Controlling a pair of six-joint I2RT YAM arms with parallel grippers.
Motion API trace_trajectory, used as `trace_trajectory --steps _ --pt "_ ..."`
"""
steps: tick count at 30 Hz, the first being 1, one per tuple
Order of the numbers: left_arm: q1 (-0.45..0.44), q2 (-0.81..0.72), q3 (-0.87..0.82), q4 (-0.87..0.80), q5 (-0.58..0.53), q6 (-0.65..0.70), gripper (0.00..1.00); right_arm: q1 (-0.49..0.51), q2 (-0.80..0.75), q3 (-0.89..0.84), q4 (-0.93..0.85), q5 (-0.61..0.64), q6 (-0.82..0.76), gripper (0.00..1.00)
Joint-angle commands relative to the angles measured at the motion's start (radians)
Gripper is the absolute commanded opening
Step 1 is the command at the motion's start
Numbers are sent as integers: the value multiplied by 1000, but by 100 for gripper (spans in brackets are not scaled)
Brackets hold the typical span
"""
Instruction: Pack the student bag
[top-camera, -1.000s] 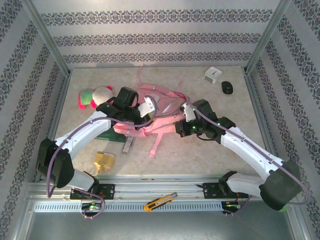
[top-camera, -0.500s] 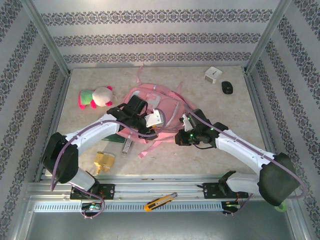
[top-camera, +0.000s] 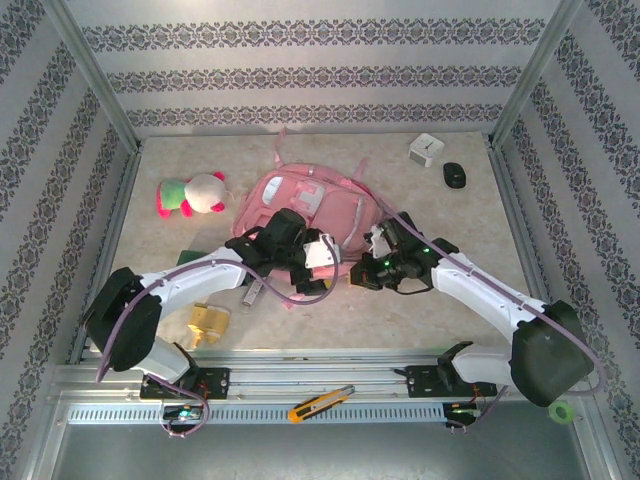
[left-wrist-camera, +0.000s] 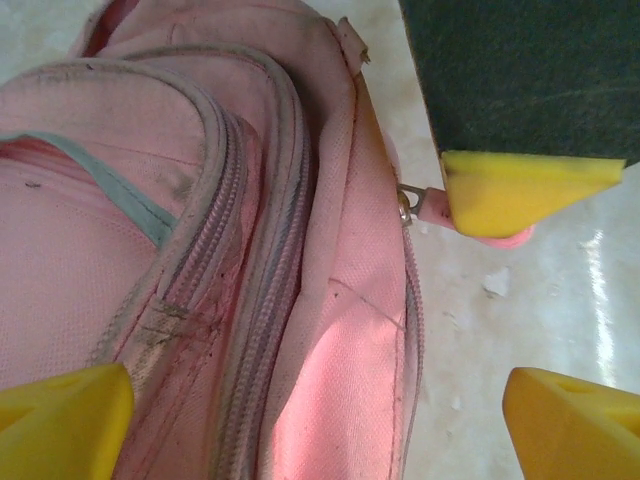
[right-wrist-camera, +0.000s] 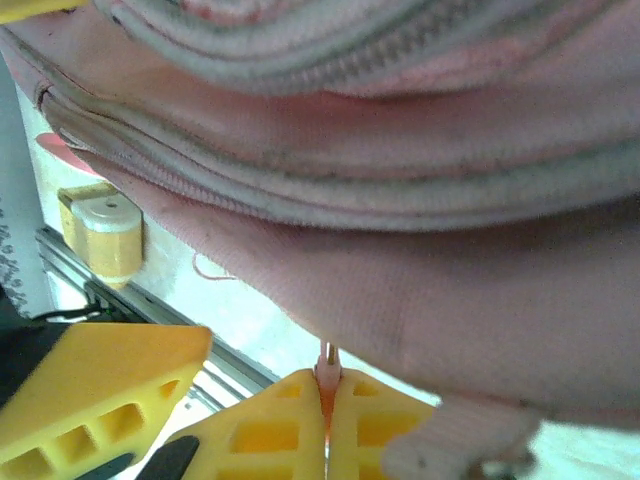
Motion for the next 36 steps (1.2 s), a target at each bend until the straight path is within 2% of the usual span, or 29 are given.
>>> trace_trajectory --steps 1,5,8,13,17,21,25,28,29,30,31,32,35,36 --pt "-32 39 11 143 -44 81 97 -13 -4 37 34 -115 48 0" --pt "-39 -27 -48 264 -99 34 99 -26 -8 42 24 -108 43 0" --pt "-39 -86 -65 286 -91 30 99 -37 -7 37 25 -106 42 0" --pt "-39 -101 -83 292 -24 101 99 -45 3 44 26 -118 29 0" --pt "-40 -43 -66 271 32 157 99 -51 8 52 26 -128 22 0" --pt "-40 48 -43 270 11 218 99 -58 11 57 25 -138 15 0" --pt "-39 114 -16 328 -24 213 99 -63 13 62 27 -147 12 0" --pt "-39 155 0 389 -35 151 100 -65 19 63 27 -153 8 0" --pt "-39 164 -1 410 -33 134 92 -66 20 63 27 -153 6 0" --pt "-39 168 -2 417 -26 122 79 -67 21 61 26 -154 6 0" --pt "-40 169 -5 424 -17 106 58 -69 20 59 26 -154 6 0" --pt "-39 166 -13 436 -10 87 47 -70 18 55 26 -152 5 0" --pt "-39 150 -29 405 38 65 27 -81 11 44 27 -144 6 0" --pt "-39 144 -30 391 48 46 18 -87 6 38 28 -139 8 0"
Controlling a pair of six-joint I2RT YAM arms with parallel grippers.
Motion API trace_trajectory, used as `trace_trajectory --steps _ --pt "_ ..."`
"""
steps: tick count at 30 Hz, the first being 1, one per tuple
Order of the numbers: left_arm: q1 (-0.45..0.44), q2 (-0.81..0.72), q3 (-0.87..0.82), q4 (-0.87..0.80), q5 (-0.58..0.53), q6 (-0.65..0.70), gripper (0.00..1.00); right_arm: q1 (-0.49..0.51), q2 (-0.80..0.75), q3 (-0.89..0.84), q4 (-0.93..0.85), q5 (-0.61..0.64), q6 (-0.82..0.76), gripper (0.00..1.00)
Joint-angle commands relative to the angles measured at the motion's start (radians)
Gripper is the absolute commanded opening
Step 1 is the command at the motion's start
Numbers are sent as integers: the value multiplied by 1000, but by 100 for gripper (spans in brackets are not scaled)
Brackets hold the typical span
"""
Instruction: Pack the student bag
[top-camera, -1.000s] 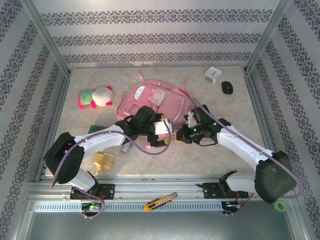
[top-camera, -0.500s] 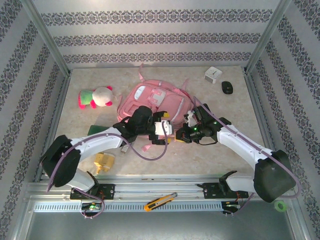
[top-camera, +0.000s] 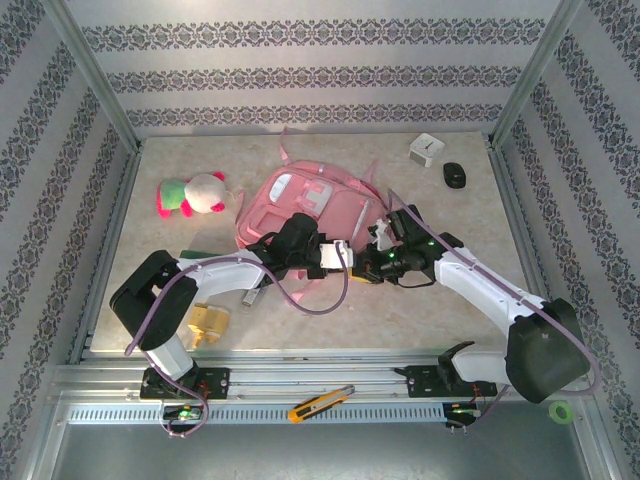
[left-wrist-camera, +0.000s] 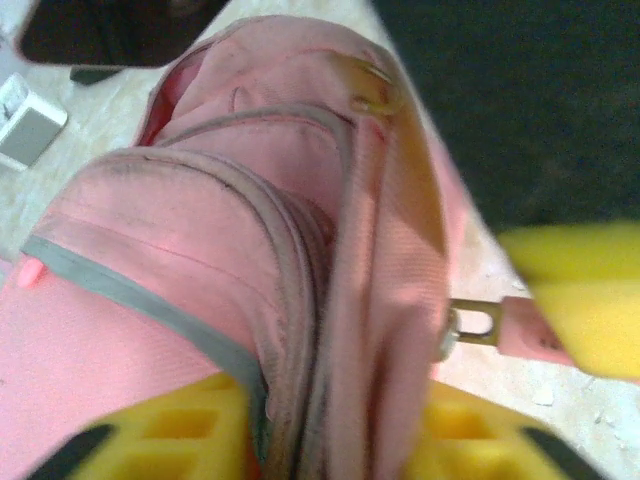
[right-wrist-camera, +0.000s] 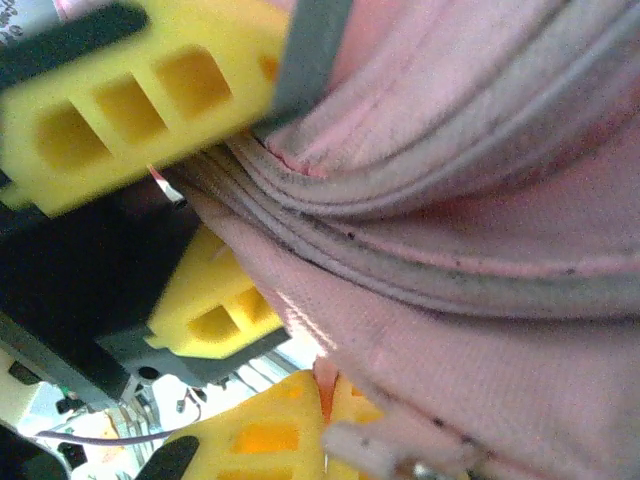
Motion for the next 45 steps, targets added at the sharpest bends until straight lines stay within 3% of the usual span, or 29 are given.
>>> trace_trajectory --steps 1,5,12,19,32,34,38,45 --pt "-12 -25 -9 36 83 -86 11 -15 -20 10 17 -27 -10 0" --pt "-11 -45 -24 53 163 -196 0 -17 -39 -12 50 -1 17 0" --pt "-11 -53 -28 123 243 -384 0 -17 -99 -65 105 102 69 0" --pt "-11 -61 -42 240 322 -583 0 -14 -187 -164 269 213 133 11" --pt "-12 -85 -55 269 366 -645 0 -7 -246 -263 515 328 135 24" --pt "-9 -83 -53 275 365 -655 0 -3 -223 -250 545 299 117 27" --pt "-5 -79 -49 275 367 -663 0 34 -226 -221 518 313 16 41" --pt "46 -67 -34 275 419 -764 0 42 -363 -266 497 326 -280 50"
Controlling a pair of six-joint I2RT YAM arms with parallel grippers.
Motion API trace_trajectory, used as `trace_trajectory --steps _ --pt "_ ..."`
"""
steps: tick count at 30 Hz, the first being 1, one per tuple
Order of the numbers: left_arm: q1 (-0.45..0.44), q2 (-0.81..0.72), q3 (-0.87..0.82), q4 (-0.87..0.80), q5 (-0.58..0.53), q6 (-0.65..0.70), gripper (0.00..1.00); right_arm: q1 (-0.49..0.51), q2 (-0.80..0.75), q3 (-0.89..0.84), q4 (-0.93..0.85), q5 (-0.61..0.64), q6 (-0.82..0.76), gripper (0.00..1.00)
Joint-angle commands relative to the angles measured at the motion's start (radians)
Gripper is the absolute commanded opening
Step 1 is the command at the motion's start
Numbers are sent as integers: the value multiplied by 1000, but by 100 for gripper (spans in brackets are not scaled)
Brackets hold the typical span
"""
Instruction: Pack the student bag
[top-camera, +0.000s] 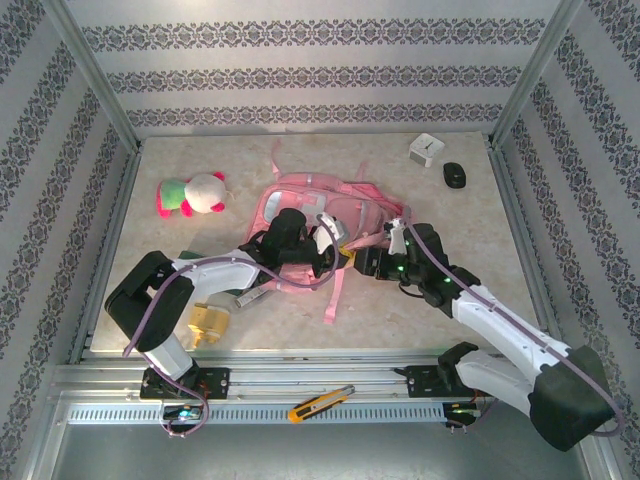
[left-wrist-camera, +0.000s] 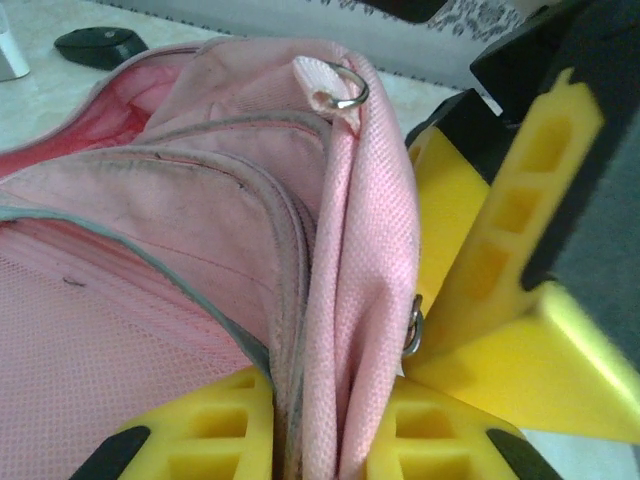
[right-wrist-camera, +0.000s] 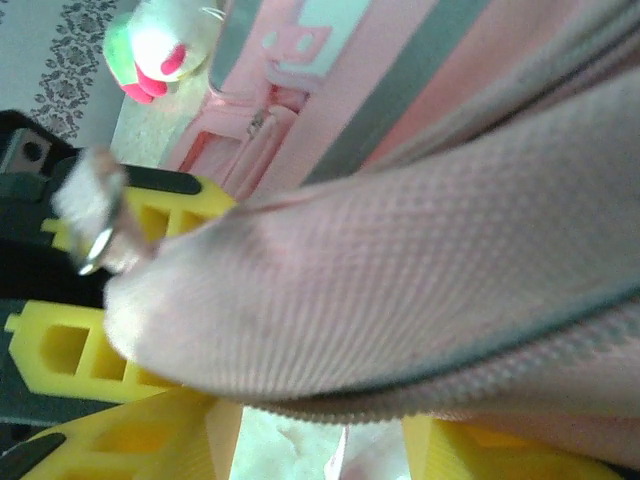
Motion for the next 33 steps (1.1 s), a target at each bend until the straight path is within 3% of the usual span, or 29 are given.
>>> trace_trajectory --steps 1,7,12,17,26,33 --pt "9 -42 18 68 188 -132 0 6 -105 -22 93 26 -232 51" --pt "41 -29 35 74 240 -205 0 1 -316 -142 92 7 -512 54" --pt "59 -11 39 115 297 -258 0 -2 -398 -205 155 -7 -693 50" --pt "69 -2 39 138 321 -273 0 7 -325 -233 263 -34 -762 49" --pt "70 -2 39 135 334 -262 0 41 -134 -217 483 54 -808 50" --pt "70 3 45 147 341 -268 0 57 -39 -161 551 -35 -782 41"
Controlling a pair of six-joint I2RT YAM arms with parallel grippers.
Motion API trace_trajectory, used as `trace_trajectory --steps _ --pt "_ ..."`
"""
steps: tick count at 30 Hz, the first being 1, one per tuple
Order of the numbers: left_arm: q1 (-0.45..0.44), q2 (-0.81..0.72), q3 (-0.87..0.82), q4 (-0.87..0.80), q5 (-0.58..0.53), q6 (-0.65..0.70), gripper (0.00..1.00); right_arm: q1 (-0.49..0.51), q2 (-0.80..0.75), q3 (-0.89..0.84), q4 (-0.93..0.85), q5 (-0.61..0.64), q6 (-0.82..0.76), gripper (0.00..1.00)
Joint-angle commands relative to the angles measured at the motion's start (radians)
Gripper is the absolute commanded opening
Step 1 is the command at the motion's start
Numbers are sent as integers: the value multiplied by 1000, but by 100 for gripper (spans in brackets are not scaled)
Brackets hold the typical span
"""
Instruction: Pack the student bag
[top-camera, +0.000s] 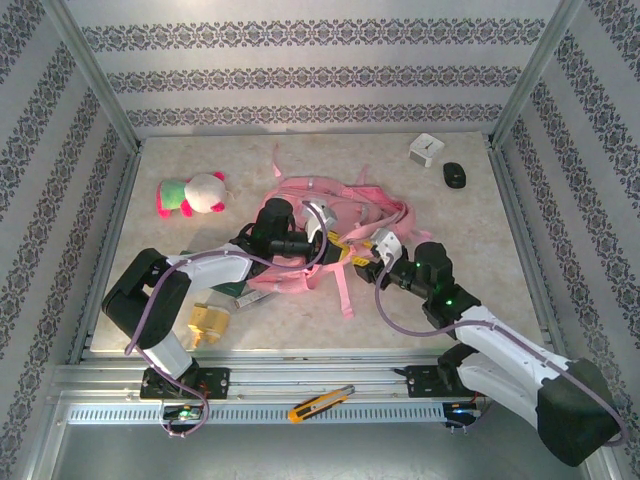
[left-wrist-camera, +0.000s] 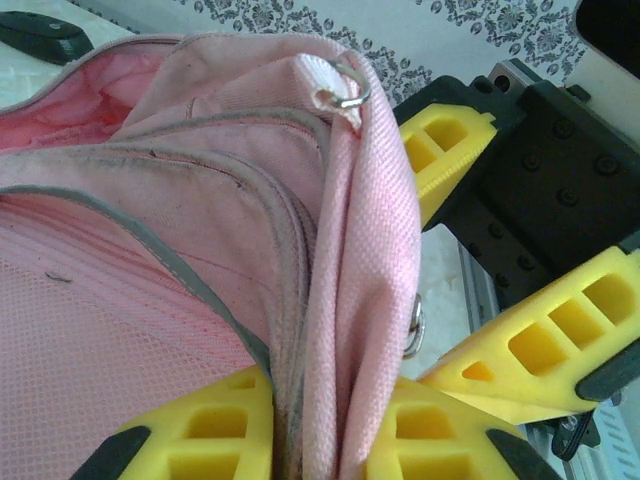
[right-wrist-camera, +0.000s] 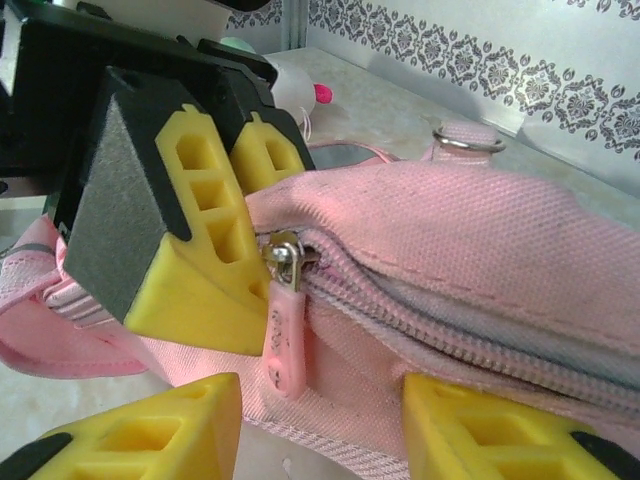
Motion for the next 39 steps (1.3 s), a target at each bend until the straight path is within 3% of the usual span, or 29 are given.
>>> trace_trajectory --steps 1,4,11,20,25,27,31,39 --pt "-20 4 43 91 116 -55 0 34 39 49 93 -76 -8 37" --pt "-20 11 43 107 119 -64 0 60 63 63 93 -83 -1 26" --pt "-20 12 42 124 121 -73 0 96 95 72 97 -89 34 34" --pt "-20 14 33 142 120 -82 0 147 152 114 111 -64 74 18" --pt "-20 15 33 147 120 -83 0 166 178 125 114 -33 88 21" --pt "-20 15 32 141 113 -80 0 170 176 131 96 -5 98 15" --pt "-20 -2 32 68 45 -30 0 170 129 142 -12 94 112 0" --pt "-20 -43 42 -138 -119 99 0 167 25 170 -266 264 113 0"
